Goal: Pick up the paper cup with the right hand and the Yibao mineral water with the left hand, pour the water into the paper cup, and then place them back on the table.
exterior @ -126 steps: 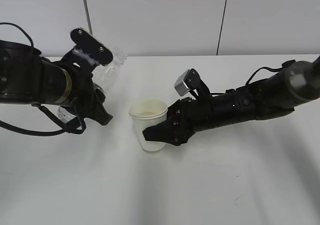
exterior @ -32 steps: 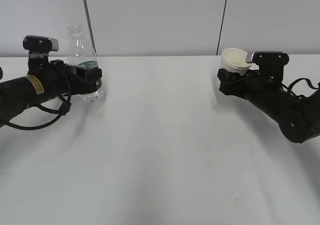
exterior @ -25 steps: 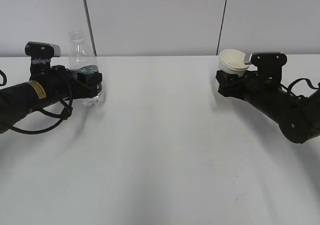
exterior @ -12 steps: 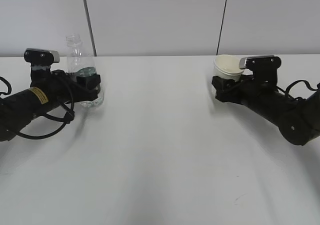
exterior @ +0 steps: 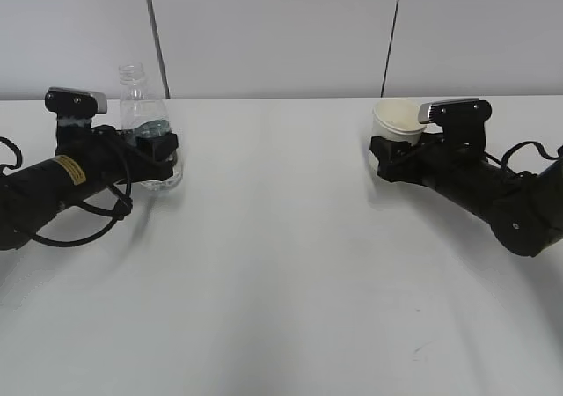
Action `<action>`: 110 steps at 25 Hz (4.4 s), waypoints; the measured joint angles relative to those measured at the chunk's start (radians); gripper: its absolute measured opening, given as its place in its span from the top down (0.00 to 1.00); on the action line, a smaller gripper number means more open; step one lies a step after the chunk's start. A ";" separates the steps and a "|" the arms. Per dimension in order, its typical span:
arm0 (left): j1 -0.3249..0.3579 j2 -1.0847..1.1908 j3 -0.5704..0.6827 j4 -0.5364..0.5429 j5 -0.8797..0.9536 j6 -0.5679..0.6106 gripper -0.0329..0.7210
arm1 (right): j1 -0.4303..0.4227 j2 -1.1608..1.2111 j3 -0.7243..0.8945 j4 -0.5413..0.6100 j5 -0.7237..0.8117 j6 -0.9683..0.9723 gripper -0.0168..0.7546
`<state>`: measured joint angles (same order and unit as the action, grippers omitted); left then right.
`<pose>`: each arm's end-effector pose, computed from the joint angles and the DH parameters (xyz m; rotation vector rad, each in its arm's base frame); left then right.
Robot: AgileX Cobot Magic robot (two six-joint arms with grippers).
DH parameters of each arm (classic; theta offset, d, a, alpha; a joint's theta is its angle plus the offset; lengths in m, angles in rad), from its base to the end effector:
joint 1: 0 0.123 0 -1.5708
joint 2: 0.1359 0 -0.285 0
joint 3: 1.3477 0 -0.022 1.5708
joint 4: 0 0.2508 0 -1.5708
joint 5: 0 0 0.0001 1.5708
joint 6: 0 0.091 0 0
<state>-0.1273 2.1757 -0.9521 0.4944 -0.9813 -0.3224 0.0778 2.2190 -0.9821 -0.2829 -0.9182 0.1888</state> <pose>0.3917 -0.0863 0.0971 0.3773 1.7530 -0.4752 0.4070 0.0520 0.0827 -0.2161 1.8109 0.2685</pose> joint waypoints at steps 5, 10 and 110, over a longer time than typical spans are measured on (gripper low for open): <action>0.000 0.000 0.000 0.018 0.002 0.001 0.51 | 0.000 0.001 0.000 -0.015 0.003 0.000 0.28; 0.000 0.000 0.000 0.027 0.002 0.004 0.51 | 0.000 0.002 0.000 -0.024 0.010 0.000 0.28; 0.000 -0.001 -0.001 0.043 0.039 0.004 0.27 | 0.000 -0.047 0.209 -0.017 -0.114 0.004 0.13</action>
<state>-0.1273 2.1748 -0.9533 0.5378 -0.9423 -0.3179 0.0778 2.1719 -0.7731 -0.3000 -1.0326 0.1926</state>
